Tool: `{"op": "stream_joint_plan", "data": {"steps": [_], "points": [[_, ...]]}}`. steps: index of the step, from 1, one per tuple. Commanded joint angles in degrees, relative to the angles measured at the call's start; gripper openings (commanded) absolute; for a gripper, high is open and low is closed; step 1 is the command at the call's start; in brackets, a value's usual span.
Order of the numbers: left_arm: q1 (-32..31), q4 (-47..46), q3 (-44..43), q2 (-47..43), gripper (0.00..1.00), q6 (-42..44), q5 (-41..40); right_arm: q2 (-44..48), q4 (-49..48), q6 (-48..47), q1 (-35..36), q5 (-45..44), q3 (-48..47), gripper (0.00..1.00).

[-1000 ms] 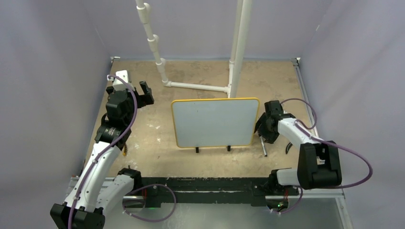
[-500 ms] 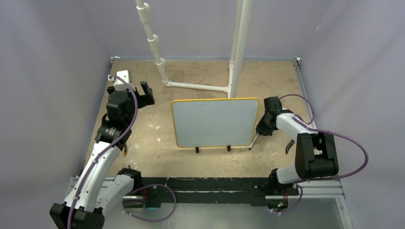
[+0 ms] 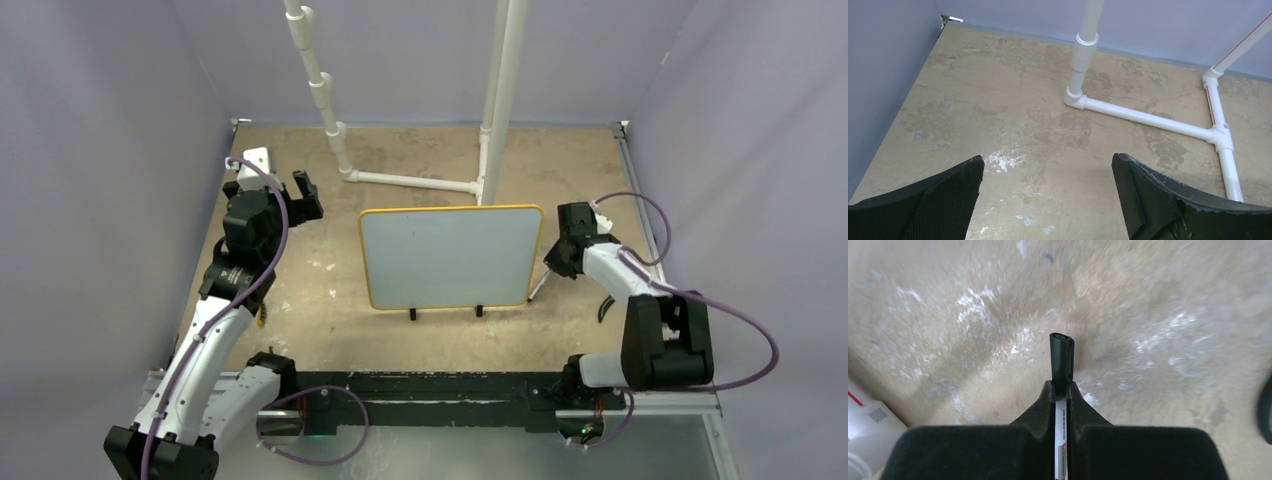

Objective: Write a sentence on the whiteboard
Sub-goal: Pick up the whiteboard marker from the center of the board, then pass from the right arm to the left

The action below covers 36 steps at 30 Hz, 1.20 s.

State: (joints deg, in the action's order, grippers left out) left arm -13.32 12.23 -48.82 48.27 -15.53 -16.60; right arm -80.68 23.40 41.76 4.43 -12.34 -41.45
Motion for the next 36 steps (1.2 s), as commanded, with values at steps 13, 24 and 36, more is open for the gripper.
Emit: {"op": "stream_joint_plan", "data": {"steps": [13, 24, 36], "points": [[-0.3, -2.4, 1.6, -1.2, 0.99, 1.5, 2.4, 35.8, -5.1, -13.1, -0.4, -6.3, -17.5, 0.0], [-0.3, -3.8, -0.7, -3.0, 0.97, 2.9, 14.4, 41.6, -13.9, -20.3, -0.3, 40.0, -16.6, 0.0], [-1.1, -3.2, -11.5, 1.4, 0.88, -7.9, 46.5, 41.4, -23.1, -20.3, 1.4, 63.2, -11.0, 0.0]]}}
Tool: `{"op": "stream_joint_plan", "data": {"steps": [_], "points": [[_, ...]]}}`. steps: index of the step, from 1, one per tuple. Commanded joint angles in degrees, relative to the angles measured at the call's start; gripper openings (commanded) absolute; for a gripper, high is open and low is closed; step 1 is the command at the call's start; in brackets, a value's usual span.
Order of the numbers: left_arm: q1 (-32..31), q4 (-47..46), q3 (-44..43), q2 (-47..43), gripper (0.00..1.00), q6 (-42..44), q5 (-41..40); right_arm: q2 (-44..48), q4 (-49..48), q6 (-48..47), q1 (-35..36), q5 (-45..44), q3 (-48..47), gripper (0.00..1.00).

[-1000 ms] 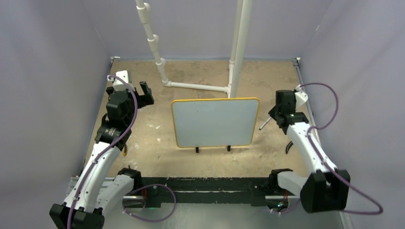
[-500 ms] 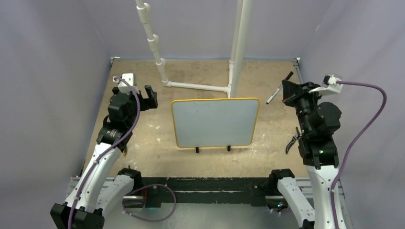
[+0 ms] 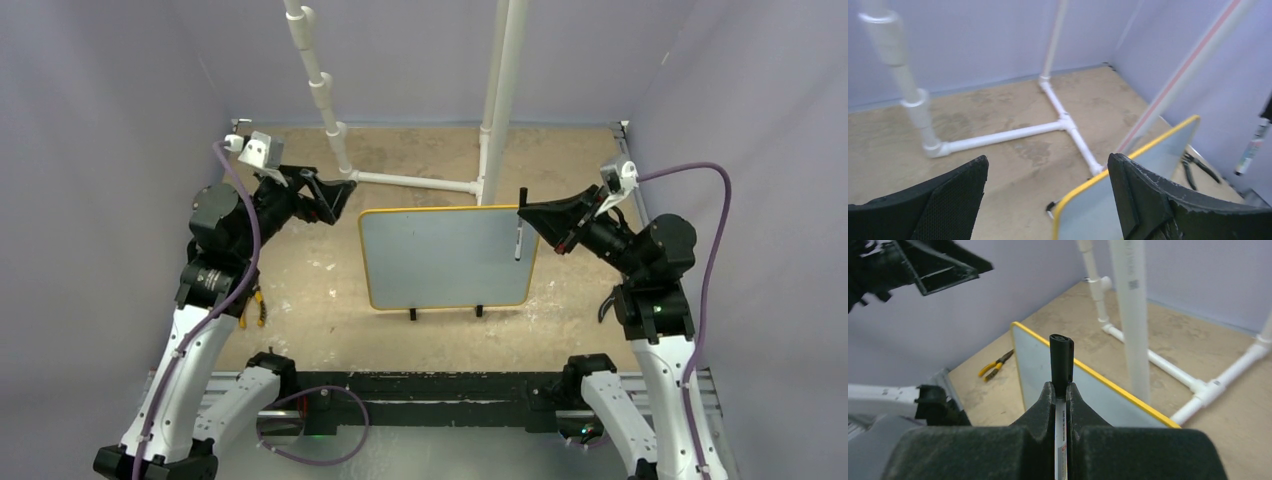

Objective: Write a sentence on the whiteboard
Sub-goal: Pass from the right arm to the left

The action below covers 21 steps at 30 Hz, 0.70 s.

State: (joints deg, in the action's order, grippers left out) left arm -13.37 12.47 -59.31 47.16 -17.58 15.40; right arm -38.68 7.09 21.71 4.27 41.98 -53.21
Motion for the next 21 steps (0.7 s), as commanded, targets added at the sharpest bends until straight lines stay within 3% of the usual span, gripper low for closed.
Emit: {"op": "stream_joint_plan", "data": {"steps": [1, 4, 10, 16, 21], "points": [[-2.2, -4.3, -1.1, 3.1, 0.87, -6.8, 15.5, -0.9, -8.3, -0.3, 2.5, 8.4, 0.9, 0.0], [-8.7, -6.4, -1.3, 4.4, 0.87, -8.4, 13.3, -2.9, -11.0, 0.4, 7.0, 5.2, 1.4, 0.0], [-21.2, -11.0, -1.6, 7.3, 0.86, -8.7, 8.0, -10.3, -14.3, 0.2, 23.5, -8.8, 0.1, 0.0], [-22.8, -21.6, 1.6, 6.6, 0.87, -15.0, 11.8, -16.2, -18.1, 0.2, 30.8, -12.2, -1.7, 0.0], [-22.9, -22.2, 3.2, 6.7, 0.88, -16.6, 10.9, -19.4, -19.9, -0.2, 35.1, -15.0, -2.9, 0.0]]}}
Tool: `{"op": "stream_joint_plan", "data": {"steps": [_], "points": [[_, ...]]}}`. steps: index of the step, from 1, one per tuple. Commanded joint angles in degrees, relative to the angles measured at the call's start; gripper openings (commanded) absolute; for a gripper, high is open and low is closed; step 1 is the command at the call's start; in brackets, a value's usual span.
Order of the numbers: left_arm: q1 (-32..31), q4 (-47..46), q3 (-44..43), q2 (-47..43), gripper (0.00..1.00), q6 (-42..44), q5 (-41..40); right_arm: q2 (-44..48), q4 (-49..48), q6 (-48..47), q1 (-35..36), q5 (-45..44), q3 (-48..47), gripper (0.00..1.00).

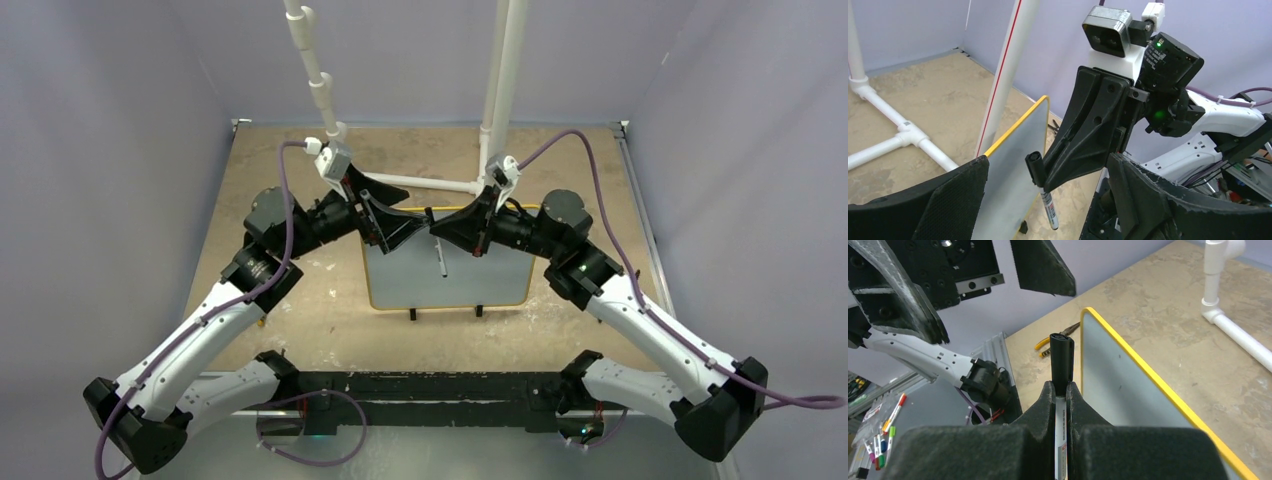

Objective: Write a sentence on the whiteboard
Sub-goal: Pass from the right arm to the left

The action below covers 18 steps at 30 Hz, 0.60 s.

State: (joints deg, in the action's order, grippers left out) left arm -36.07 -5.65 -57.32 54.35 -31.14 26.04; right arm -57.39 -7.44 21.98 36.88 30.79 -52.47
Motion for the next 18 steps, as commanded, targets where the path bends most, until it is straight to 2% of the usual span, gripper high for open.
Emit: {"op": "stream_joint_plan", "data": {"steps": [1, 4, 12, 18], "points": [[-0.3, -2.9, 1.0, -0.5, 0.88, -2.6, -0.6, -1.0, -5.6, -0.5, 2.9, -4.1, -3.9, 0.0], [-0.3, 1.3, 0.6, -0.4, 0.86, -1.3, -3.4, -1.8, -6.2, -0.5, 3.8, -4.0, -4.5, 0.0], [-0.3, 1.4, 1.0, 0.2, 0.49, -2.3, -4.3, -4.7, -6.6, -0.9, 6.9, -5.6, -5.9, 0.0], [-0.3, 2.4, 1.4, 0.2, 0.38, -2.4, -4.3, -5.6, -8.3, -0.5, 8.2, -7.9, -5.7, 0.0]]}}
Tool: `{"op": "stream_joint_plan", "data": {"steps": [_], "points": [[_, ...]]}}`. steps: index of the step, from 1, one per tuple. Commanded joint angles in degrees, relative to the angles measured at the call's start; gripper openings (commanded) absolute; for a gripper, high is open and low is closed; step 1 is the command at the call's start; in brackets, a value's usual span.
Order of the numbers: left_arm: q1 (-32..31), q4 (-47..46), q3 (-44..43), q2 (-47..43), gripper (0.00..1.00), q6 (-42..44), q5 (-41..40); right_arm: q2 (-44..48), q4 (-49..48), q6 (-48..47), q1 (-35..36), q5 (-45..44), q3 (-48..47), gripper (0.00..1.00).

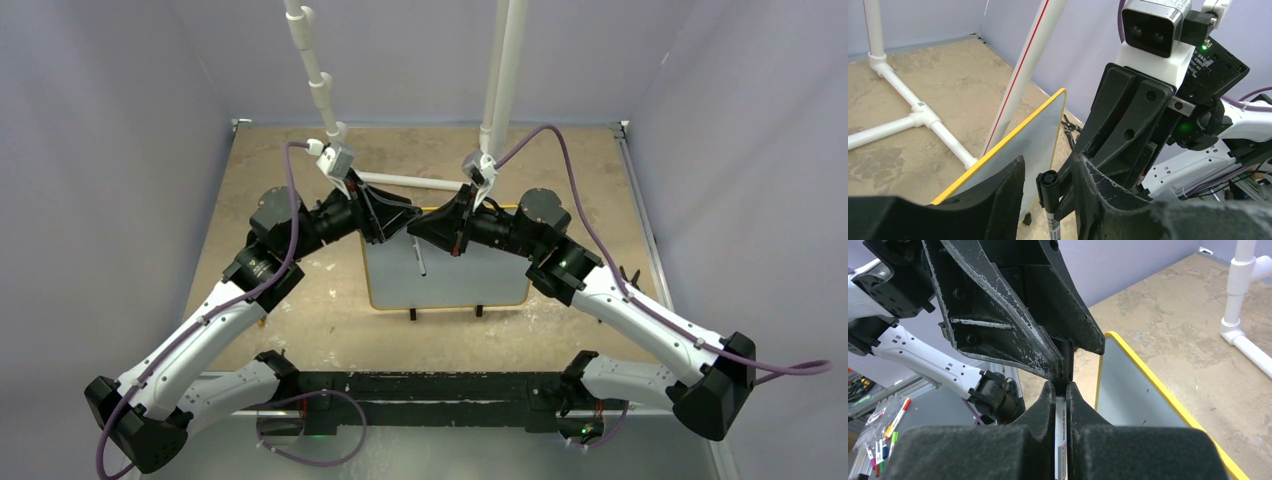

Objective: Write a sentence on the whiteboard
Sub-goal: Pass from the right arm to the left

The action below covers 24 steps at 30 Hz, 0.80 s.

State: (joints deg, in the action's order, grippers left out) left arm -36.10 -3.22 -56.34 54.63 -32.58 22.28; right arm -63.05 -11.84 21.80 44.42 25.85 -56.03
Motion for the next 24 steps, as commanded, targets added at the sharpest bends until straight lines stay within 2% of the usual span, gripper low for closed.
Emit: {"op": "stream_joint_plan", "data": {"steps": [1, 6, 8, 11, 15, 16, 18, 20, 24], "points": [[-0.2, 0.4, 0.4, -0.1, 0.38, -1.1, -0.7, 0.2, -4.5, -0.1, 0.7, -3.1, -1.8, 0.0], [-0.3, 0.8, 1.8, -1.1, 0.37, -2.5, -1.6, 0.4, -7.9, 1.7, 0.8, -3.2, -0.1, 0.0], [-0.2, 0.8, 2.1, -1.0, 0.28, -2.9, -1.6, 0.3, -8.5, 2.0, 0.8, -2.9, 0.1, 0.0], [-0.2, -0.6, 2.1, -0.8, 0.21, -3.5, -0.9, -0.1, -8.3, 1.9, 0.9, -2.5, 0.0, 0.0], [-0.3, -2.3, 1.9, -0.6, 0.0, -5.1, -1.5, -0.1, -7.7, 1.8, 0.8, -3.2, 0.3, 0.0], [-0.3, -2.4, 1.9, -0.5, 0.0, -5.6, -2.0, 0.1, -7.6, 1.9, 0.8, -3.5, 0.5, 0.0], [-0.2, -2.6, 1.7, -0.6, 0.0, -6.6, -3.6, 0.3, -7.9, 2.0, 0.9, -3.9, 1.1, 0.09], [-0.2, -2.8, 1.5, -1.0, 0.0, -8.0, -6.4, 0.5, -8.4, 2.5, 0.8, -4.0, 1.9, 0.28], [-0.2, -3.0, 0.5, -2.0, 0.0, -10.3, -11.7, 0.6, -8.9, 3.0, 0.9, -3.0, 3.5, 0.58]]}}
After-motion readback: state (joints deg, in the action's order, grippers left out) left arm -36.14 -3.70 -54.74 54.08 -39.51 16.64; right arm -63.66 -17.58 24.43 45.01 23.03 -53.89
